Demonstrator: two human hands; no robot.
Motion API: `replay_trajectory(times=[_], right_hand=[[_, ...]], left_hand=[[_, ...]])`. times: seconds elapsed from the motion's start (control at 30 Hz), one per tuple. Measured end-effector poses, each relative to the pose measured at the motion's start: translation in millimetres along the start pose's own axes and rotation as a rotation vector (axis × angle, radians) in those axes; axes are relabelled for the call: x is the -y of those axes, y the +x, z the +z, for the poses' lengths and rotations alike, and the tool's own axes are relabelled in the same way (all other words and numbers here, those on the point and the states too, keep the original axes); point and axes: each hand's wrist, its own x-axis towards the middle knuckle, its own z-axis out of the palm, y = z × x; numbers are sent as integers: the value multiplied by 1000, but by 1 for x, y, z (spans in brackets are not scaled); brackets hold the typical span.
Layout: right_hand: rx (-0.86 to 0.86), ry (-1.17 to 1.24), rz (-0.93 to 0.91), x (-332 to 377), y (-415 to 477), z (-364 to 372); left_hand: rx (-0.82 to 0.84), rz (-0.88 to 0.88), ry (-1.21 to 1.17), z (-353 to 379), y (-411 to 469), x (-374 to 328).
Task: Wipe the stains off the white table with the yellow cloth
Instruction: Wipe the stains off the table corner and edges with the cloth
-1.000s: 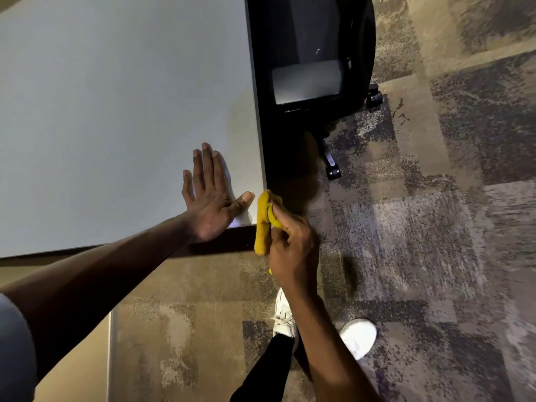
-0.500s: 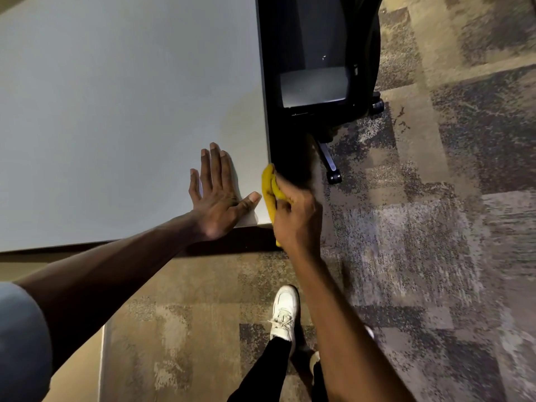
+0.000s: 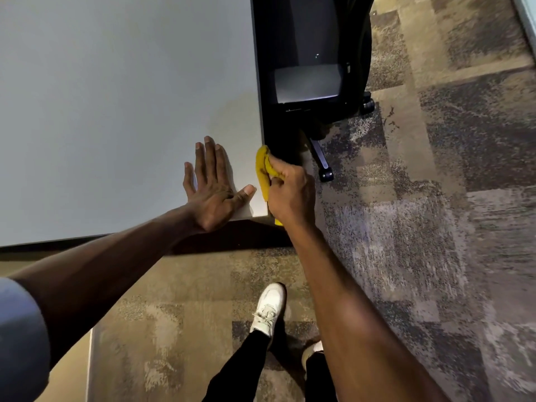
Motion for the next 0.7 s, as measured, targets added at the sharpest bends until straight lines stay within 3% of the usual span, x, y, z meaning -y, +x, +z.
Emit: replay_trajectory(times=[0.33, 0.53, 0.7], right_hand=[[-73, 166, 86, -29, -96, 2], [-214, 430, 361, -28, -99, 13], [-281, 222, 251, -10, -87, 33]], left_hand=[[-38, 5, 15, 6, 5, 5], [-69, 29, -12, 11, 7, 7], [-187, 191, -112, 5, -5, 31]])
